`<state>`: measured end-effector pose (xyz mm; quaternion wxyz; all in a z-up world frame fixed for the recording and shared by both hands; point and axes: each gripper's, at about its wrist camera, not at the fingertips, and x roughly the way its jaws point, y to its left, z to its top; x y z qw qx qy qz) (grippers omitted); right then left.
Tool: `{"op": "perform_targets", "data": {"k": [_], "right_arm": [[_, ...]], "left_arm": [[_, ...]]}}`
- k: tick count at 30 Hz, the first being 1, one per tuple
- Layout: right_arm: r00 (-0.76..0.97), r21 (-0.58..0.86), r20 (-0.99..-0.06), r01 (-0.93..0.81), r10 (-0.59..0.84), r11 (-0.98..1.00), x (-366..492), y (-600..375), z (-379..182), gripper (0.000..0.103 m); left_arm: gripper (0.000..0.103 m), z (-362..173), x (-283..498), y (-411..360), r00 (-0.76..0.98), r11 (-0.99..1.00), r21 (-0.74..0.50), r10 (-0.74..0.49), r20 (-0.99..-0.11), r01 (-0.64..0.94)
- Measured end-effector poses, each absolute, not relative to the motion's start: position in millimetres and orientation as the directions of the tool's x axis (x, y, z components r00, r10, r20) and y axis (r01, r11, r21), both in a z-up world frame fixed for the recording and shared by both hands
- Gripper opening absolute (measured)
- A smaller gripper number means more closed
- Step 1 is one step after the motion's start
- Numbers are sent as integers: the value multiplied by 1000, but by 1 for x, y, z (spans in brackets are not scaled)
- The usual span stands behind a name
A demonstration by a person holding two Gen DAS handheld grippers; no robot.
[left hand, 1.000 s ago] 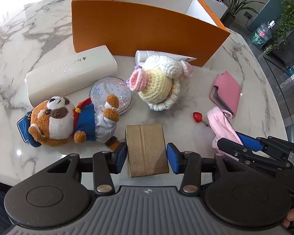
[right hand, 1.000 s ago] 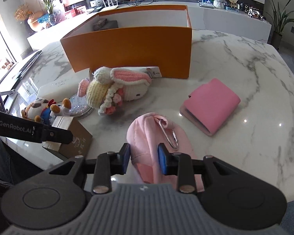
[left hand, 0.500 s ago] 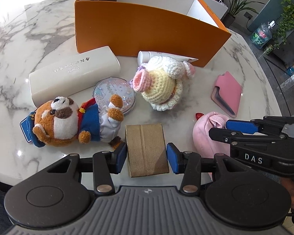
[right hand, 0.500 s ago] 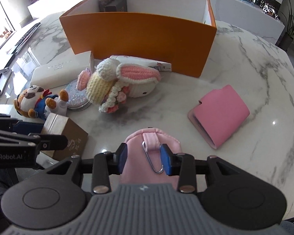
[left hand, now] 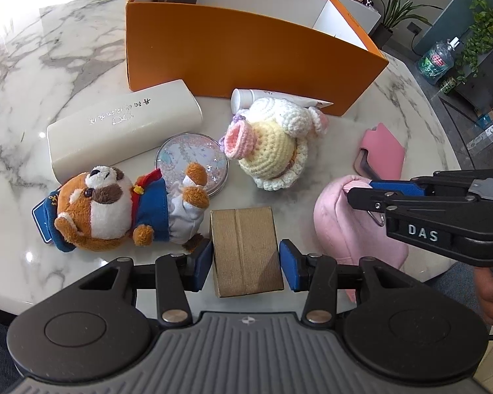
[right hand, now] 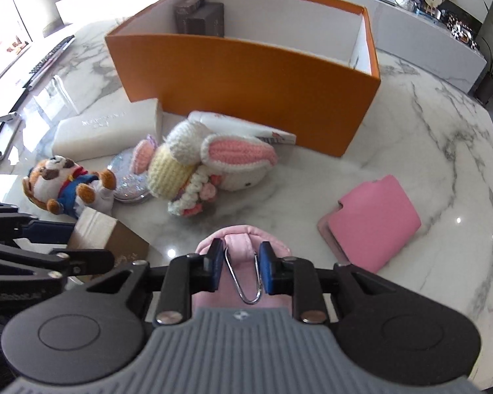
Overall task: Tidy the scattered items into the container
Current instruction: 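Lift the pink bag with the right tool while the left tool grasps the kraft box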
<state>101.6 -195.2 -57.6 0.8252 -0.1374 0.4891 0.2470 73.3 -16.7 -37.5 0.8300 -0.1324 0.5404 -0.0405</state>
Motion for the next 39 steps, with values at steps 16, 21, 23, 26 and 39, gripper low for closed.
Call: {"op": "perform_targets", "data": {"k": [16,21,23,26,39], "right_arm": [[409,14,-831,-663,378,749,60,-200,-31,24],[409,30,-828,-649,382,760,49,-218,-35,24],[408,35,-829,-644,382,764,47,-223,-37,24],[414,36,-828,-632,378,774,44,-228,-39,26],[412,236,-795,-467,446,852,44,-245,-16,51]], "left_arm": [[51,-34,72,-22,423,963,-265,-223,-878,-44],[51,-31,73,-35,430,961,-275,-253,-867,13],[51,-29,73,-41,431,963,-267,-255,-866,34],[51,-28,71,-48,429,965,-253,-255,-866,61],[51,-27,66,-65,407,949,-285,-316,-857,137]]}}
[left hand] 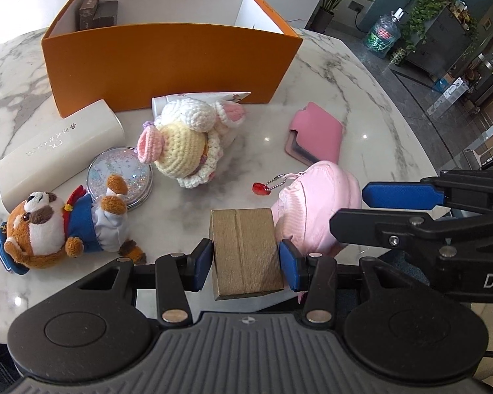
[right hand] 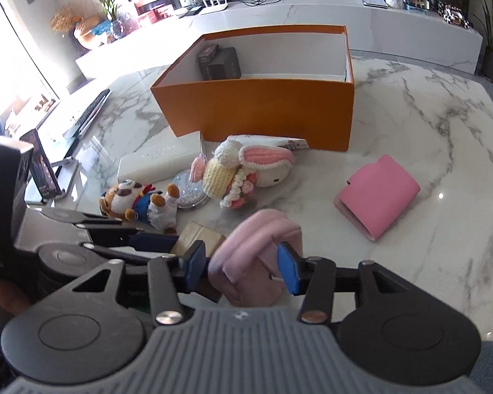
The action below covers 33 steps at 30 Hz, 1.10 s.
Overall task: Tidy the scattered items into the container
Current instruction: 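Lift the pink bag with the right tool while the left tool grasps the kraft box, then carry the pink bag and kraft box with both tools toward the orange box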
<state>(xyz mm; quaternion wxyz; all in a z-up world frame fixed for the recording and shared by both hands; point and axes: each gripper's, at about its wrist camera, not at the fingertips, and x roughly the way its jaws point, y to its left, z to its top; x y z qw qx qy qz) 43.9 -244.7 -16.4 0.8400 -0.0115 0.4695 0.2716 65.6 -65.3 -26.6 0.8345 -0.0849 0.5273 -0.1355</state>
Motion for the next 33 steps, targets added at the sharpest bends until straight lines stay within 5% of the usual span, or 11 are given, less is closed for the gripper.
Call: {"op": "perform_targets", "data": {"k": [27,33], "right_arm": [[398,308,-829,-258,392,916,59,-246,-37,54],[404,297,-832,-253,379,921,59,-249,-46,40]], "left_arm": [[51,-43,65,-80,370,944,-259,-318,-873,203],[51,-43,65,-76,381,947,-269,-318,-868,177]]}}
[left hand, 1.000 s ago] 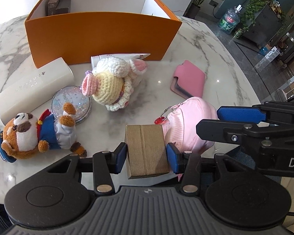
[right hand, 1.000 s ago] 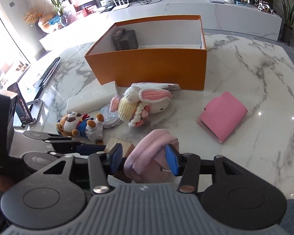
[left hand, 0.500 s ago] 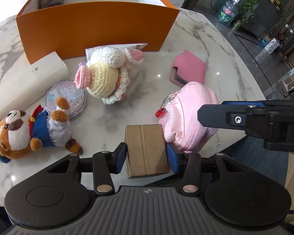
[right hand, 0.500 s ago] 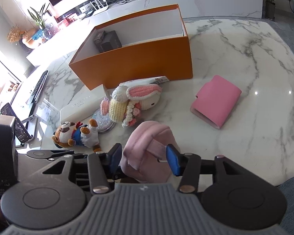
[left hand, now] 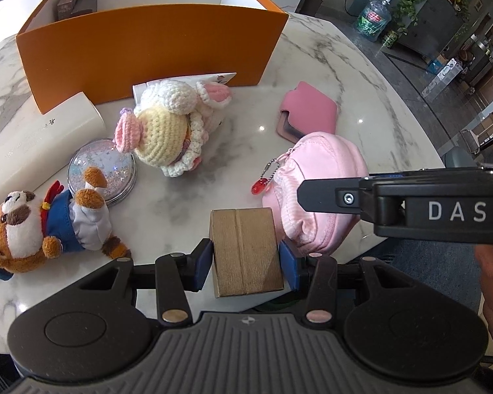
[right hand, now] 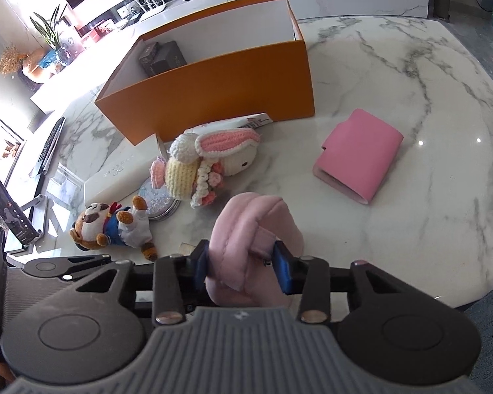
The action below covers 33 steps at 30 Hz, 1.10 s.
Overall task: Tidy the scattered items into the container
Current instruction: 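Carry the pink bag and kraft box with both tools toward the orange box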
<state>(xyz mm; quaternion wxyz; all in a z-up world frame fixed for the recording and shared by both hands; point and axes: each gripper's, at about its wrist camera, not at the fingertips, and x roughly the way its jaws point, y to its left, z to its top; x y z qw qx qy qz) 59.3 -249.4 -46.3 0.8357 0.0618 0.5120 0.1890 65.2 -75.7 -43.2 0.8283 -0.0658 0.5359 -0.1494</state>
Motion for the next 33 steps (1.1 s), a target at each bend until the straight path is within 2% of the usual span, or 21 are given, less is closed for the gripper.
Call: {"op": "perform_targets", "data": {"k": [7,18,25,33], "right_arm": [[445,288,-807,-275,387,917,58,-258,-31,36],[568,295,-667,-394,483,871,74,-255,47,36],[615,257,-582,-481,531,838,105,-231,91,36],[636,253,-539,-503,553,826,155,-200,108,36]], "left_arm": [[51,-27,67,-62,427,947,-285,-321,-845,148],[51,44,91,-41,555,943,-298,-328,-764,147],[51,86,123,-26,645,954,-266,-290,-707,138],[51,106,174,-6,686,962,-259,-249,-683,90]]}}
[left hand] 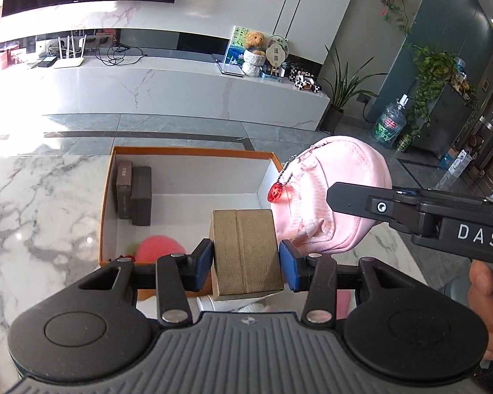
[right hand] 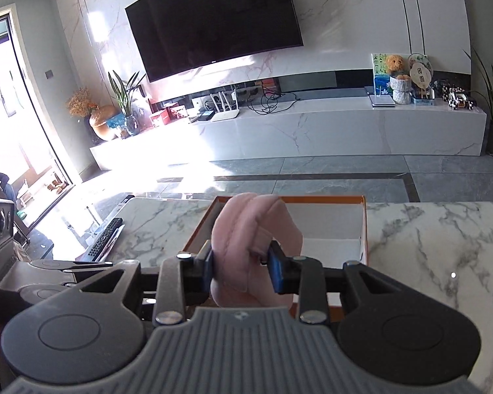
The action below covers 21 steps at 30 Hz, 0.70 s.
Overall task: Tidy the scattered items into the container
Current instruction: 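Carry the pink bag and kraft box with both tools toward the orange box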
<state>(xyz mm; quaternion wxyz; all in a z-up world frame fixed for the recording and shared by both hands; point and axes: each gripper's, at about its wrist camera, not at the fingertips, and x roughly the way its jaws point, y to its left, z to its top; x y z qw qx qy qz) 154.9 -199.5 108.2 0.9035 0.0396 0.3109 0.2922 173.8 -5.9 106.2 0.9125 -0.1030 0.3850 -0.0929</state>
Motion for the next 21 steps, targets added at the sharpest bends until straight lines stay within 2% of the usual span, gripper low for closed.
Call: {"op": "perform_targets", "data": {"k": [8,14,21], "right_arm": [[634,279,-539,-487,554,828,213,-176,90,36],[610,327,-566,-452,555,830,262,-163,57,36],[565,405,-602,-394,565,825,308,-157,12,36]], "left_arm": [[51,93,231,9,672,972,-223,-212,-709,72],[51,73,272,16,635,969,-221,-239,-735,109],[51,39,310,18,601,977,-180,-212,-771,115]]}}
